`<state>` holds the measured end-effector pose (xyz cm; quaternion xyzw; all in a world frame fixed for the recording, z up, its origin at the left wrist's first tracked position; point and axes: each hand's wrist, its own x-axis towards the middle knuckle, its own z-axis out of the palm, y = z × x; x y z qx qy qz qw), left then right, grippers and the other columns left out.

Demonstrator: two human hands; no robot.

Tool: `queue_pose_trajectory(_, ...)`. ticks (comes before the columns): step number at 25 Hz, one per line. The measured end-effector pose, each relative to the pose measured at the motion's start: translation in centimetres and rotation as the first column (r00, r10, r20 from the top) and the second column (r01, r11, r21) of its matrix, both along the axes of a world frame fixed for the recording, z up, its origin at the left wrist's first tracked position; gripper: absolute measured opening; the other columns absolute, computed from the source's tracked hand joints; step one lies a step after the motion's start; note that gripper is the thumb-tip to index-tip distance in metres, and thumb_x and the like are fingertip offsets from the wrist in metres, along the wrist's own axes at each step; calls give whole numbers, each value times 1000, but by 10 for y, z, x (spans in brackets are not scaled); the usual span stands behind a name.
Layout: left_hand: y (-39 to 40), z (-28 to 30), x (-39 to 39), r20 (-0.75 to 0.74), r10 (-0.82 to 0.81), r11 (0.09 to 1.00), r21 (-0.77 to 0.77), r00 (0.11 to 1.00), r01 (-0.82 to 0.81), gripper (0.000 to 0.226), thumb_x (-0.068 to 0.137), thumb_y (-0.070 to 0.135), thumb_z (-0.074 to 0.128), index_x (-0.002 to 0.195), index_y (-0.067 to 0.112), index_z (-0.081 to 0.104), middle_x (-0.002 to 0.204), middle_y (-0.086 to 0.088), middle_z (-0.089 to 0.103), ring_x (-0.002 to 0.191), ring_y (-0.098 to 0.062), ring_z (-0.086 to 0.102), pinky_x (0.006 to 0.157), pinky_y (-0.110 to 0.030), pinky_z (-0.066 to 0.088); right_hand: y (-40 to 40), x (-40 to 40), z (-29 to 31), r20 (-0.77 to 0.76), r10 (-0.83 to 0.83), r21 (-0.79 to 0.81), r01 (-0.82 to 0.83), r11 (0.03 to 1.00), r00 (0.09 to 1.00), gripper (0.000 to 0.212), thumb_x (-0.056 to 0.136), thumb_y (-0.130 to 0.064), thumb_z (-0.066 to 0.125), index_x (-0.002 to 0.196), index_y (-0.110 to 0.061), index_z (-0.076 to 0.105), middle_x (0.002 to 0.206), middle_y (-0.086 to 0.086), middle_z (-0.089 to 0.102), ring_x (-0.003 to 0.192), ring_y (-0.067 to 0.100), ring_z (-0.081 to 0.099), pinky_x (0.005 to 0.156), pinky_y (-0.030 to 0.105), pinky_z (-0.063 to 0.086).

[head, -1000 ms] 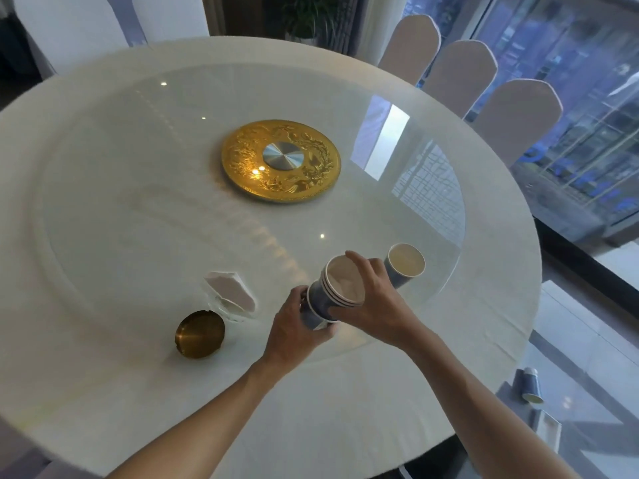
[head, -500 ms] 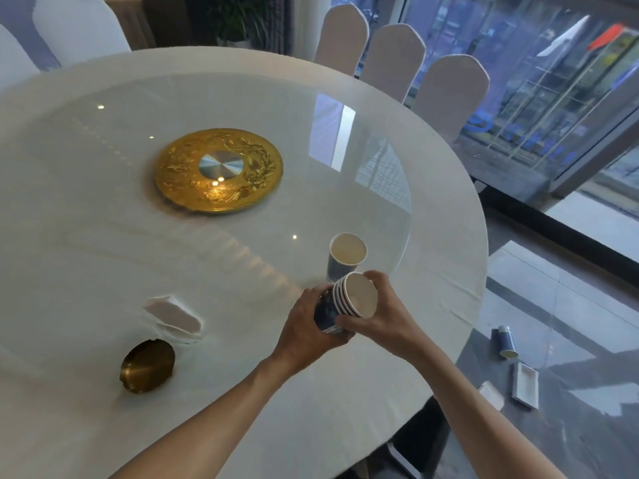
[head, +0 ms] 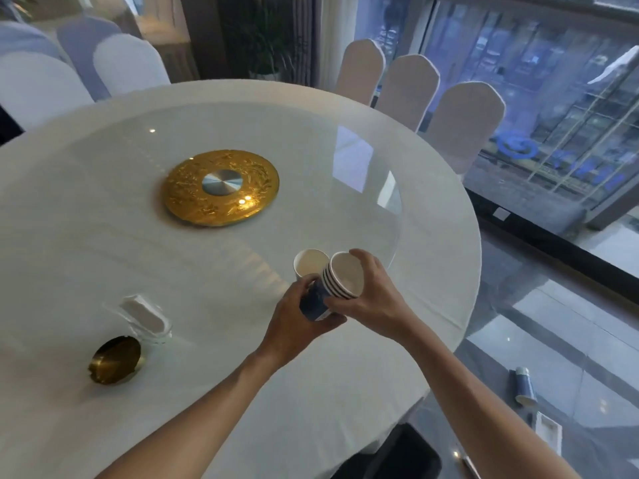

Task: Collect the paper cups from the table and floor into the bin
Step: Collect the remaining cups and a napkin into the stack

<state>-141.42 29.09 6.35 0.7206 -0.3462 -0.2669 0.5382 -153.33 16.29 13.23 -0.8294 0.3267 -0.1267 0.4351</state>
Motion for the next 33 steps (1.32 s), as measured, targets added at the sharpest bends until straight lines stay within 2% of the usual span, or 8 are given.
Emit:
queue_pose_trajectory(3,0,-3,12,20,89,994,57,996,-90,75,73,35,94,137,27,57,131,13,65,118,-6,63,82,-6,50,-20,9,16,41,37,-34,-36,999,998,89,72,-35,87,146,-27,37,138,-4,44,115,11,49,88,22,45)
queue_pose_trajectory(5,0,-12,26,43,140,985,96,989,-144,82,71,36,95,141,25,54,137,10,61,125,-9,58,94,-16,49,-33,17,25,63,44,-66,-40,997,997,89,73,-33,87,147,-26,37,138,-4,44,116,10,48,90,22,44)
queue_pose_trajectory(10,-19,-46,61,-7,213,957,204,977,-208,104,65,34,98,152,19,41,146,-1,52,134,-17,51,103,-28,44,-62,48,32,60,25,-126,-17,992,998,88,74,-29,87,147,-26,37,133,-8,42,111,6,46,78,5,37)
queue_pose_trajectory(16,-58,-86,86,-65,131,959,263,989,-110,105,67,35,97,152,19,38,147,-3,49,134,-22,51,104,-34,48,-78,80,12,-17,6,-155,-9,988,1000,89,74,-30,87,146,-28,35,130,-8,40,108,8,47,86,27,51)
queue_pose_trajectory(20,-76,-111,98,-57,107,960,266,993,-89,100,58,50,94,142,26,45,141,4,58,127,-18,58,102,-39,54,-85,92,-8,-92,-30,-149,16,989,995,93,73,-32,88,148,-27,34,131,-10,39,108,8,48,87,28,50)
queue_pose_trajectory(27,-88,-128,103,-80,34,971,237,996,-14,69,64,34,97,119,28,55,118,8,70,113,-17,67,88,-30,55,-80,99,-39,-180,-61,-151,34,988,982,98,71,-34,88,150,-24,32,132,-8,38,108,9,48,88,29,49)
queue_pose_trajectory(31,-92,-121,95,-100,-19,978,206,995,39,75,67,28,98,132,26,60,123,8,71,111,-11,67,80,0,45,-74,92,-46,-191,-101,-116,80,990,976,97,71,-40,86,150,-24,32,130,-10,37,107,6,46,88,25,44)
queue_pose_trajectory(33,-91,-114,89,-106,-55,981,177,993,73,77,69,26,97,136,23,60,129,6,68,114,-11,64,81,4,42,-73,84,-48,-206,-120,-110,99,989,971,98,71,-39,88,150,-25,32,132,-9,38,107,6,47,88,26,45)
